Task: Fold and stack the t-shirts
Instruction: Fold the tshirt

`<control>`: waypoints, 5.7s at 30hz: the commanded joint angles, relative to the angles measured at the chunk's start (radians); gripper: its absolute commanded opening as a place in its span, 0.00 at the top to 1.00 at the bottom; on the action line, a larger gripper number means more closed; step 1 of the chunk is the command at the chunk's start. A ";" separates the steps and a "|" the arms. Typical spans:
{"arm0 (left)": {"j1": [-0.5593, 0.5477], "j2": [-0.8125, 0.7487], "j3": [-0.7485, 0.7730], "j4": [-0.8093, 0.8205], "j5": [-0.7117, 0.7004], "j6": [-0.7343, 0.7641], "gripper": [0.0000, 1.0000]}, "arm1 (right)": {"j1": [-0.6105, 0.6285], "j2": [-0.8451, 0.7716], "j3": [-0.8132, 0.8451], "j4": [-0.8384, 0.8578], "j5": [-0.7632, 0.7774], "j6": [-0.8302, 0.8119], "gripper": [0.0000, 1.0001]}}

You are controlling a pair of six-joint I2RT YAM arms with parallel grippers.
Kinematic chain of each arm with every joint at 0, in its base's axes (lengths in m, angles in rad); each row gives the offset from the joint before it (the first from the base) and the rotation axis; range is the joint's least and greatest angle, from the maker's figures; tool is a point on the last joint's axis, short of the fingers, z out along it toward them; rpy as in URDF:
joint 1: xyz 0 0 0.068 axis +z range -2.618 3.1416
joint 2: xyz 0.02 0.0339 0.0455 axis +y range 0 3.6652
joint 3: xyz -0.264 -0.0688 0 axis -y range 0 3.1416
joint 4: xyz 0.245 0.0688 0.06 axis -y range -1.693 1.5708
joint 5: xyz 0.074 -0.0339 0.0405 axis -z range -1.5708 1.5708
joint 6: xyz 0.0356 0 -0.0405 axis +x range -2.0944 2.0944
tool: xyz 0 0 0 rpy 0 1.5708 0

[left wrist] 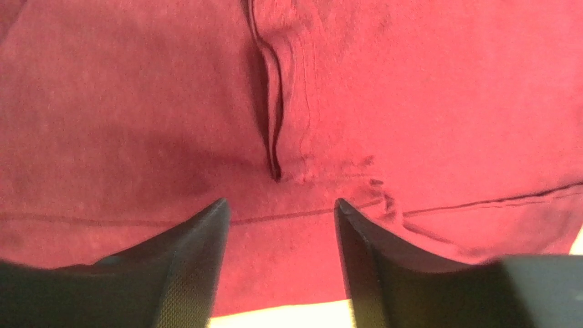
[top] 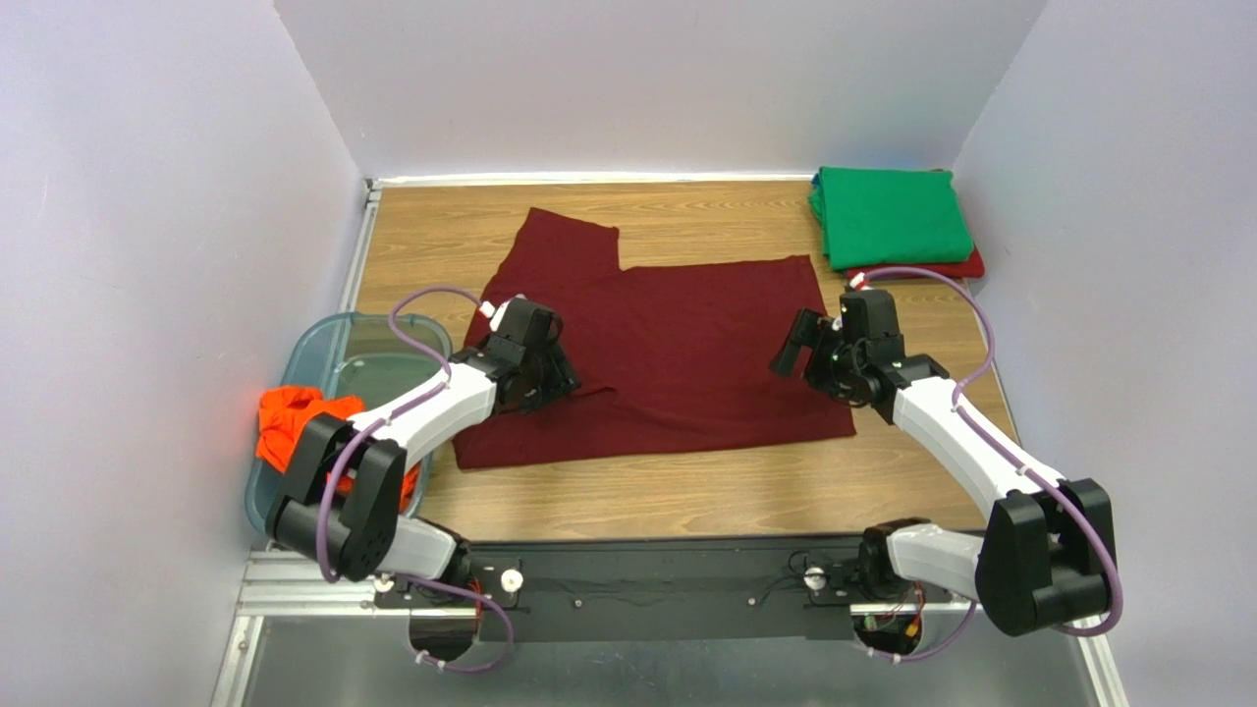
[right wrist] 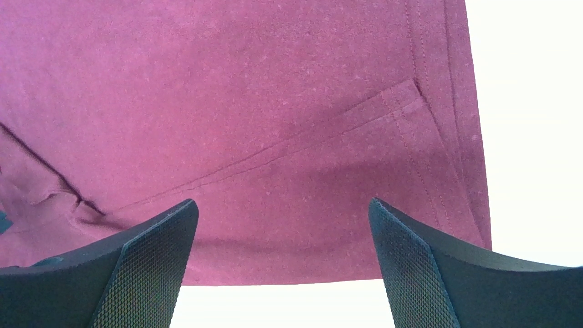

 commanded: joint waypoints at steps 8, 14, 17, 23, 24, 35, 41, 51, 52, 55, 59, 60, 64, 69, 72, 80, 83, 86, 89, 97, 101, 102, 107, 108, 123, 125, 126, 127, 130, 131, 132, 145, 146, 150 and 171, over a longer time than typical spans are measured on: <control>-0.004 0.149 0.066 0.063 0.006 0.059 0.51 | -0.002 -0.018 0.011 -0.020 0.061 -0.016 0.00; -0.004 0.181 0.069 0.069 0.012 0.059 0.62 | -0.002 -0.015 0.007 -0.020 0.079 -0.013 0.00; -0.006 0.184 0.069 0.076 0.015 0.061 0.72 | -0.002 -0.019 0.005 -0.020 0.081 -0.013 0.00; -0.009 0.177 0.089 0.077 0.023 0.067 1.00 | -0.002 -0.021 0.004 -0.020 0.089 -0.013 0.00; -0.012 0.175 0.095 0.077 0.023 0.070 1.00 | -0.002 -0.019 0.005 -0.021 0.089 -0.013 0.00; -0.023 0.198 0.160 0.074 0.018 0.096 1.00 | -0.002 -0.028 0.007 -0.020 0.105 -0.013 0.00; -0.027 0.232 0.212 0.074 0.017 0.109 1.00 | -0.004 -0.033 0.008 -0.021 0.109 -0.014 0.00; -0.034 0.315 0.296 0.066 0.028 0.119 1.00 | -0.002 -0.024 0.013 -0.020 0.124 -0.019 0.00; -0.034 0.322 0.302 0.066 0.028 0.119 1.00 | -0.001 -0.025 0.013 -0.021 0.125 -0.017 0.00; -0.038 0.351 0.336 0.074 0.028 0.121 1.00 | -0.002 -0.022 0.019 -0.020 0.130 -0.017 0.00; -0.040 0.384 0.379 0.074 0.029 0.125 1.00 | -0.001 -0.012 0.025 -0.020 0.141 -0.011 0.00; -0.038 0.391 0.387 0.074 0.029 0.125 1.00 | -0.002 -0.005 0.028 -0.020 0.139 -0.013 0.00; -0.040 0.420 0.424 0.079 0.034 0.124 0.99 | -0.002 0.001 0.037 -0.020 0.144 -0.011 0.00; -0.041 0.456 0.479 0.066 0.037 0.141 0.48 | -0.002 -0.011 0.042 -0.020 0.148 -0.011 0.00; -0.043 0.450 0.483 0.060 0.037 0.151 0.25 | -0.002 -0.021 0.040 -0.020 0.155 -0.011 0.00; -0.046 0.362 0.531 0.037 -0.027 0.193 0.06 | -0.002 -0.027 0.080 -0.020 0.141 0.001 0.00; -0.043 0.318 0.577 0.017 -0.141 0.213 0.02 | -0.002 -0.010 0.123 -0.018 0.153 0.001 0.00; -0.027 0.299 0.638 0.005 -0.216 0.236 0.02 | -0.002 0.022 0.177 -0.018 0.170 -0.001 0.00; 0.003 0.330 0.724 -0.018 -0.302 0.263 0.02 | -0.001 0.070 0.224 -0.017 0.174 -0.010 0.00; 0.183 0.557 1.084 -0.090 -0.241 0.392 0.02 | -0.002 0.146 0.290 -0.017 0.178 -0.025 0.00; 0.212 0.736 1.285 -0.108 -0.250 0.498 0.02 | -0.001 0.163 0.297 -0.018 0.208 -0.040 0.00; 0.219 0.771 1.340 -0.131 -0.244 0.510 0.02 | -0.002 0.166 0.295 -0.018 0.210 -0.045 0.00; 0.246 0.963 1.585 -0.185 -0.216 0.573 0.02 | -0.002 0.176 0.292 -0.018 0.236 -0.059 0.00; 0.247 0.982 1.595 -0.182 -0.216 0.578 0.02 | -0.002 0.177 0.289 -0.018 0.231 -0.063 0.00; 0.256 1.244 1.777 -0.154 -0.239 0.621 0.01 | -0.002 0.154 0.229 -0.020 0.225 -0.094 0.00; 0.266 1.255 1.767 -0.164 -0.218 0.580 0.01 | -0.002 0.157 0.229 -0.018 0.224 -0.094 0.00; 0.270 1.258 1.760 -0.162 -0.197 0.567 0.01 | -0.002 0.159 0.229 -0.018 0.224 -0.094 0.00; 0.279 1.263 1.758 -0.171 -0.161 0.555 0.02 | -0.002 0.162 0.229 -0.018 0.224 -0.094 0.00; 0.290 1.287 1.767 -0.185 -0.104 0.521 0.01 | -0.002 0.169 0.229 -0.018 0.225 -0.096 0.00; 0.290 1.287 1.770 -0.187 -0.104 0.515 0.01 | -0.002 0.173 0.229 -0.018 0.224 -0.094 0.00; 0.290 1.293 1.770 -0.187 -0.103 0.515 0.01 | -0.002 0.174 0.229 -0.018 0.224 -0.094 0.00; 0.290 1.375 1.795 -0.194 -0.017 0.446 0.03 | -0.002 0.173 0.229 -0.018 0.228 -0.097 0.00; 0.290 1.372 1.793 -0.190 -0.018 0.443 0.03 | -0.002 0.173 0.229 -0.018 0.228 -0.097 0.00; 0.290 1.369 1.777 -0.185 -0.017 0.432 0.19 | -0.002 0.176 0.227 -0.018 0.230 -0.097 0.00; 0.244 1.372 1.772 -0.274 -0.218 0.425 0.92 | -0.002 0.176 0.218 -0.018 0.231 -0.097 0.00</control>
